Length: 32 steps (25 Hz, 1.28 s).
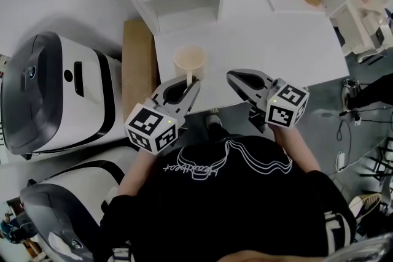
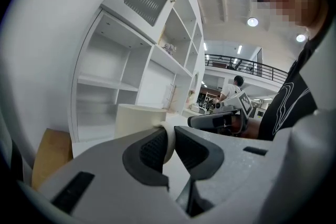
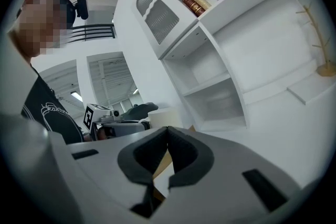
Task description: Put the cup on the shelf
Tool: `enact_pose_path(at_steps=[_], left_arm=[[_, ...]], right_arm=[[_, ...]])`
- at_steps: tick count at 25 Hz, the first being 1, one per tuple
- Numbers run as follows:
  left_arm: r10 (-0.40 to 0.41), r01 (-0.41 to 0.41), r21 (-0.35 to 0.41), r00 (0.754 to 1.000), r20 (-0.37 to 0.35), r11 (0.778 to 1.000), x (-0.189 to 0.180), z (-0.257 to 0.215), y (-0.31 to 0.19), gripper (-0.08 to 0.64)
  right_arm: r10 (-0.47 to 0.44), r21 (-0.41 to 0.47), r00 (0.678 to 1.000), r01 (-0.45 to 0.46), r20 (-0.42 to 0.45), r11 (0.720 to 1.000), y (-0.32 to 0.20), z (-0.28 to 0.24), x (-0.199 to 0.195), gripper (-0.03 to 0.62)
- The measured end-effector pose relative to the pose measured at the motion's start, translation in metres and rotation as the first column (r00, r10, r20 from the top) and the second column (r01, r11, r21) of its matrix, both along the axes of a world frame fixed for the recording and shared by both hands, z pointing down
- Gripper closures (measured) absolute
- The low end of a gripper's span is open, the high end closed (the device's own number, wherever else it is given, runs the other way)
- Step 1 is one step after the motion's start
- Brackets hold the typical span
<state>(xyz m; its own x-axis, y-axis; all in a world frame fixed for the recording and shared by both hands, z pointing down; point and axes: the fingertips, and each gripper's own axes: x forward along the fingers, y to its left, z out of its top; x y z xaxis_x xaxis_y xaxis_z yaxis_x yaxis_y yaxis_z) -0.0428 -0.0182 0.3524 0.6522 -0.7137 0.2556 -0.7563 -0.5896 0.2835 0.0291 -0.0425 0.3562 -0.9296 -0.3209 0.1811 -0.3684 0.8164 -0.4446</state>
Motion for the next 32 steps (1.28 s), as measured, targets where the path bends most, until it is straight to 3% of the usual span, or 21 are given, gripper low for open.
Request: enact_pose_path(at_steps=[14, 24, 32], left_arm=[[-0.094, 0.093, 0.027, 0.995, 0.025, 0.995, -0.002, 0.019, -0.11, 0.521], [-0.099, 0.098, 0.029, 0.995, 0.026, 0.995, -0.017, 0.039, -0.159, 0.522], [-0.105, 0.105, -0.017, 0.994, 0.032, 0.994, -0.03, 0.068, -0.192, 0.522]], right_arm=[[-0.038, -0.024, 0.999, 0.038, 0.005, 0.999, -0.093, 0.015, 0.007, 0.586], [0.003, -0.067, 1.0, -0.005, -0.023, 0.998, -0.119, 0.04, 0.007, 0.586], [0.043, -0.105, 0.999, -0.046, -0.03, 0.993, -0.132, 0.051, 0.004, 0.585]])
